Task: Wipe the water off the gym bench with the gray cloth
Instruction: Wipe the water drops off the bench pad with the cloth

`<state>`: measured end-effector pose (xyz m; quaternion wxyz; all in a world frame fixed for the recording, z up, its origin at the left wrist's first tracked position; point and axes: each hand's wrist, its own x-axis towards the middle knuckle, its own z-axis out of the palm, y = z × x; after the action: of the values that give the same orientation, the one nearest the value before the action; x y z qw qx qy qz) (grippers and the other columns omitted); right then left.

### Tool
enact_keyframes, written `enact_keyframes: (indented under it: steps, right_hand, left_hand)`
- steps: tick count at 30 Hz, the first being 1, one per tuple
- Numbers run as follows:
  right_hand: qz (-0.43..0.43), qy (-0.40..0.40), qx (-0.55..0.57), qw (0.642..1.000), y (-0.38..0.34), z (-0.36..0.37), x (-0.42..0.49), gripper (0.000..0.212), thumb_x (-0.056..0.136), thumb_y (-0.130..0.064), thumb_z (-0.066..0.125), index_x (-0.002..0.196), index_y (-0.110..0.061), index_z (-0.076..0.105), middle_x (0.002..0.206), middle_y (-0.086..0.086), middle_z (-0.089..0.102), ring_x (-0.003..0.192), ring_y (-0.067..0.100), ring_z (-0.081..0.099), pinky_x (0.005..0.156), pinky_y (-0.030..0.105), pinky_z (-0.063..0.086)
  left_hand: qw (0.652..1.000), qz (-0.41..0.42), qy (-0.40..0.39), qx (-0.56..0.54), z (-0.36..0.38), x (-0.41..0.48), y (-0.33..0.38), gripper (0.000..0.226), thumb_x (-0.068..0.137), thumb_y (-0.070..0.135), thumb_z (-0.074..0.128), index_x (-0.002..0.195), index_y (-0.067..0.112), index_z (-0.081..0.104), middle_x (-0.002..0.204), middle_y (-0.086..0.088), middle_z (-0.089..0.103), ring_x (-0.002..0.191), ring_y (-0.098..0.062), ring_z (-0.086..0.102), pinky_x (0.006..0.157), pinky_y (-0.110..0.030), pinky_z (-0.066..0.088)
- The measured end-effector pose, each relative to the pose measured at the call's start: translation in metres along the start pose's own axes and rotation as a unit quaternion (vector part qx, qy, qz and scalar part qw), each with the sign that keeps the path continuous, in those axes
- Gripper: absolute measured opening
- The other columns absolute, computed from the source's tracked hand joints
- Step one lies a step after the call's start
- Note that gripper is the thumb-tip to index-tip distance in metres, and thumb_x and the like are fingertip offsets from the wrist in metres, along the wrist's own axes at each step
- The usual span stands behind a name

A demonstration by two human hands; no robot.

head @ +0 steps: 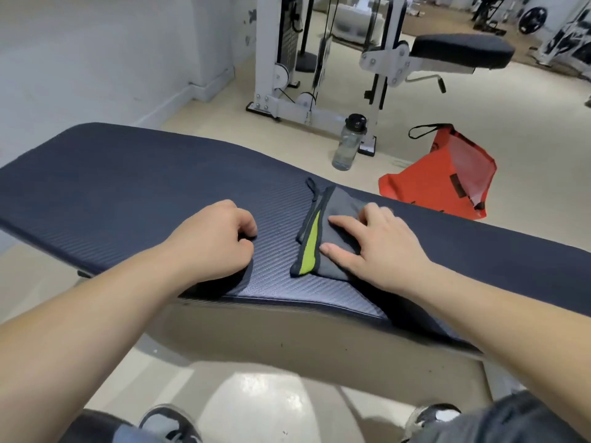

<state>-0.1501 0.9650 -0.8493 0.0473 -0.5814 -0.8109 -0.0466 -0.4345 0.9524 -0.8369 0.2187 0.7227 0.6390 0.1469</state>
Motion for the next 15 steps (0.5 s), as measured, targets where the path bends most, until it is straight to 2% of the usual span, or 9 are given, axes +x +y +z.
enact_keyframes:
  steps: [4,8,12,15]
  right_hand:
    - [0.114,-0.019,-0.025,0.993,-0.014,0.006,0.035,0.065,0.094,-0.074,0.032,0.136,-0.031,0.058,0.123,0.015,0.052,0.120,0.037,0.047,0.099,0.048,0.041]
    - [0.134,-0.014,-0.031,0.990,-0.042,0.017,0.071,0.066,0.098,-0.069,0.029,0.135,-0.023,0.058,0.126,0.018,0.051,0.122,0.038,0.045,0.097,0.048,0.039]
    - [0.086,-0.015,-0.043,0.995,-0.084,0.020,0.101,0.067,0.101,-0.065,0.024,0.143,-0.020,0.051,0.130,0.018,0.048,0.122,0.037,0.044,0.096,0.047,0.037]
    - [-0.014,-0.006,-0.031,0.999,-0.123,0.017,0.091,0.066,0.102,-0.063,0.026,0.147,-0.019,0.047,0.124,0.015,0.049,0.115,0.036,0.045,0.091,0.046,0.038]
  left_hand:
    - [1.000,-0.017,0.002,-0.010,-0.005,-0.004,-0.008,0.022,0.086,0.020,0.057,0.094,0.036,0.071,0.099,0.018,0.055,0.093,-0.008,0.060,0.088,-0.038,0.055]
    - [0.998,-0.054,0.021,-0.019,-0.016,-0.007,-0.022,0.023,0.086,0.020,0.056,0.095,0.035,0.071,0.100,0.018,0.055,0.096,-0.011,0.061,0.089,-0.039,0.054]
    - [0.995,-0.085,0.053,-0.018,-0.024,-0.013,-0.039,0.023,0.085,0.020,0.056,0.097,0.033,0.071,0.101,0.015,0.055,0.098,-0.015,0.060,0.090,-0.039,0.054]
    - [0.993,-0.098,0.068,-0.012,-0.029,-0.019,-0.051,0.026,0.085,0.018,0.056,0.099,0.032,0.072,0.102,0.012,0.056,0.099,-0.016,0.060,0.090,-0.039,0.053]
